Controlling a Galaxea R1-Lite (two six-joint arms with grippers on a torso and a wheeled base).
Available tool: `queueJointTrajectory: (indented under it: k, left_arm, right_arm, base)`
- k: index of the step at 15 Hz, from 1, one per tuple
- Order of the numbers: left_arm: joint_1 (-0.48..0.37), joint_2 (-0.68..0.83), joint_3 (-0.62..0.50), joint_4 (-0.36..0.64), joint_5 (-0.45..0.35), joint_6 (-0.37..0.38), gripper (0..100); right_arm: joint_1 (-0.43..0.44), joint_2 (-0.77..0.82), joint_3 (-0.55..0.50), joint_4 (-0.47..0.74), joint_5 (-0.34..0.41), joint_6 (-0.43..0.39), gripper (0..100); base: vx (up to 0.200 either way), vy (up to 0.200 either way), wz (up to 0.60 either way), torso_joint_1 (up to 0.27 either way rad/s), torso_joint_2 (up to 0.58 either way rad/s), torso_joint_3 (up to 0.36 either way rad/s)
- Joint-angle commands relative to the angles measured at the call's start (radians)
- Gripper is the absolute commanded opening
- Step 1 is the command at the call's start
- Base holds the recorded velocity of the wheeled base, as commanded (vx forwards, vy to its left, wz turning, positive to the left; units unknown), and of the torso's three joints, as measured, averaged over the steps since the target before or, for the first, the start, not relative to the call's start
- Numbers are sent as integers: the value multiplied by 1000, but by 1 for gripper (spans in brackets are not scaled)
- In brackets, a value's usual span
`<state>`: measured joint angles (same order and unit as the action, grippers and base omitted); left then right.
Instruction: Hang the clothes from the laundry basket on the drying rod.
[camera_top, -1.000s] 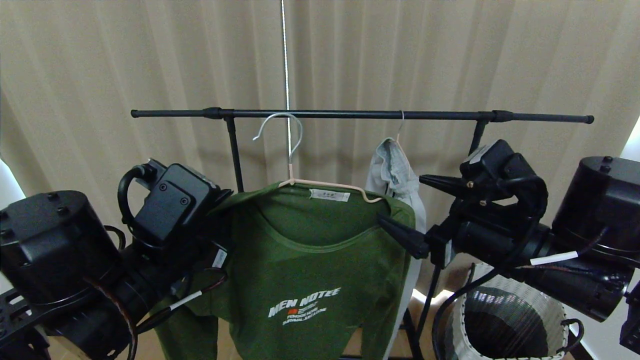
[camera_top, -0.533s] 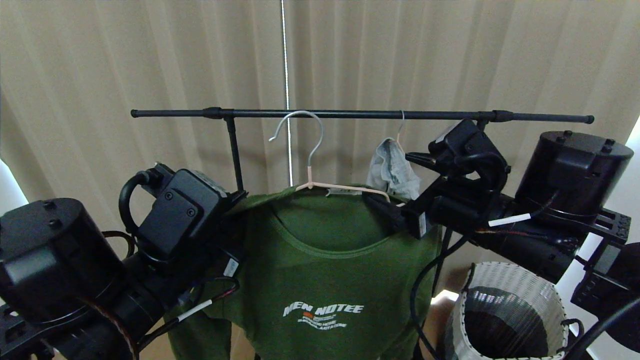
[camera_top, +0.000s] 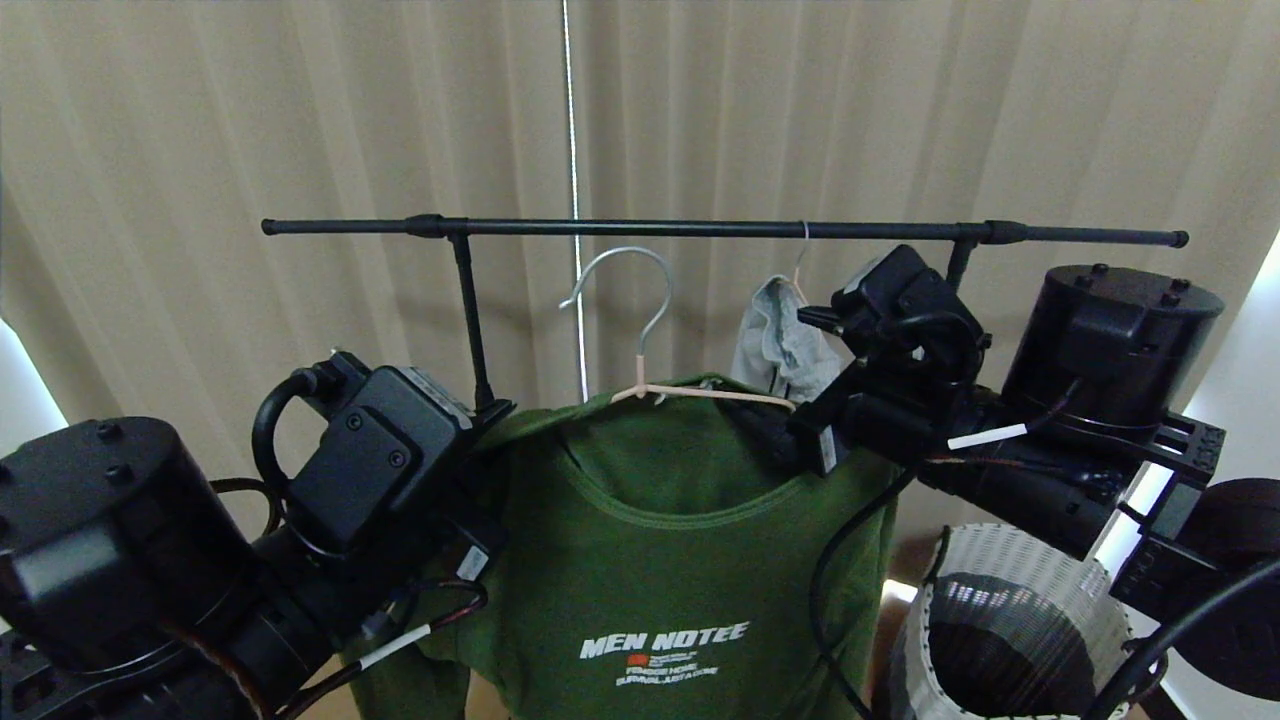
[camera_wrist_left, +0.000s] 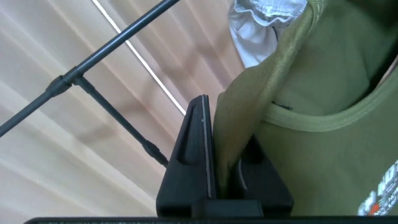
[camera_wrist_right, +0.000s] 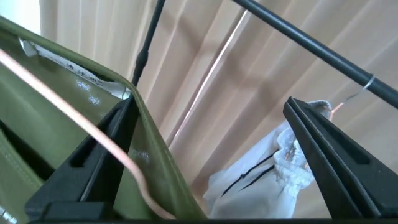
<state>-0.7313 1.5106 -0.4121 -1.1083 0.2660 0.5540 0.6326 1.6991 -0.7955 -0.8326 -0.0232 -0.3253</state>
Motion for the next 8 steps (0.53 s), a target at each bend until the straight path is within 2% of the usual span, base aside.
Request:
queueJointTrajectory:
  k: [1,2,8]
  left_arm:
    - [-5,0,-4,-1,-1,1,0]
    - [-5,0,-4,-1,-1,1,0]
    - [-5,-1,-4,-1,-1,1,0]
  right_arm:
    - [6,1,4,0,0,0,100]
    - [6,-1,9,0,0,0,0]
    - [7,-4,22,-3,-1,0,0]
  base:
    - [0,0,0,0,0,0]
    - [0,0,0,0,0,0]
    - [0,0,0,0,0,0]
